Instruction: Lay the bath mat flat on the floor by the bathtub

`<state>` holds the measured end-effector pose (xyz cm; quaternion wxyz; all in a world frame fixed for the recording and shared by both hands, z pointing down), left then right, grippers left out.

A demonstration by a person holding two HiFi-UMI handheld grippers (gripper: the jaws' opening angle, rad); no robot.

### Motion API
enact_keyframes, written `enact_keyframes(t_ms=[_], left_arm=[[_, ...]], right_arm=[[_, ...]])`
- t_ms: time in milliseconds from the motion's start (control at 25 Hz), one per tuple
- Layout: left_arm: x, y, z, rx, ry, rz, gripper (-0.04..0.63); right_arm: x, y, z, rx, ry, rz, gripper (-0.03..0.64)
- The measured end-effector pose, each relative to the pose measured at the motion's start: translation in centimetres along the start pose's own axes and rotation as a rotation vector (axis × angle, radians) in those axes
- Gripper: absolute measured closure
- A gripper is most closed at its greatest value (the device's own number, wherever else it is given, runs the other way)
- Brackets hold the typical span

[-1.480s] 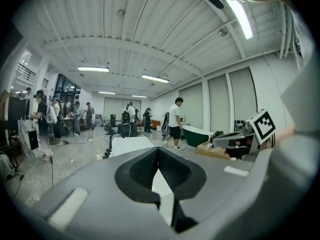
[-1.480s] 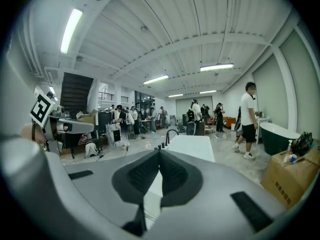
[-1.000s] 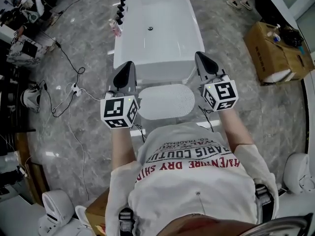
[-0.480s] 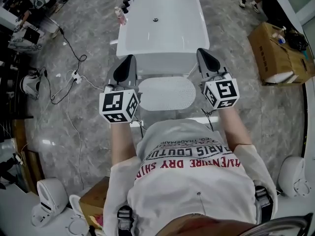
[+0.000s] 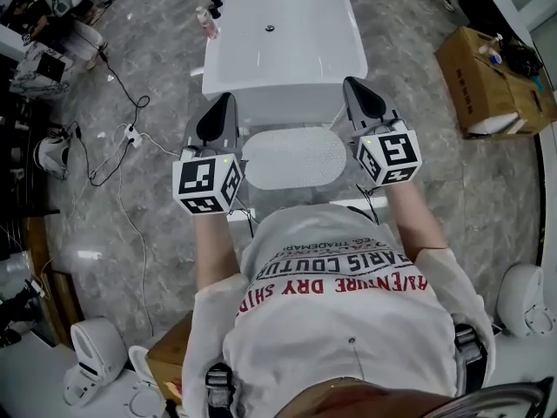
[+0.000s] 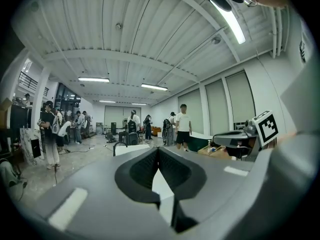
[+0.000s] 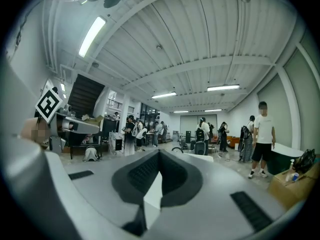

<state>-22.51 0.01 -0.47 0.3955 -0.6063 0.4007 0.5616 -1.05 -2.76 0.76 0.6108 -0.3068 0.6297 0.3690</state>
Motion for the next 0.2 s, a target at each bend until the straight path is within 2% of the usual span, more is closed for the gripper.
enact_keyframes(t_ms=[200], left_arm=[[-0.61,-0.25,-0.15,-0.016,0.009,0.010,0.583]], right_arm=[[-0.59,0.08,0.41,-0.007,0.002,-0.001,0.611]])
Point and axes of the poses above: the fingertips, and each gripper's own axes: z backward along the fingers, y to its left, x out of its top, the point moved 1 cm from there along z, backward along the fingers, and after that the axes turned 3 degrees about -y, right-handed, at the moved point
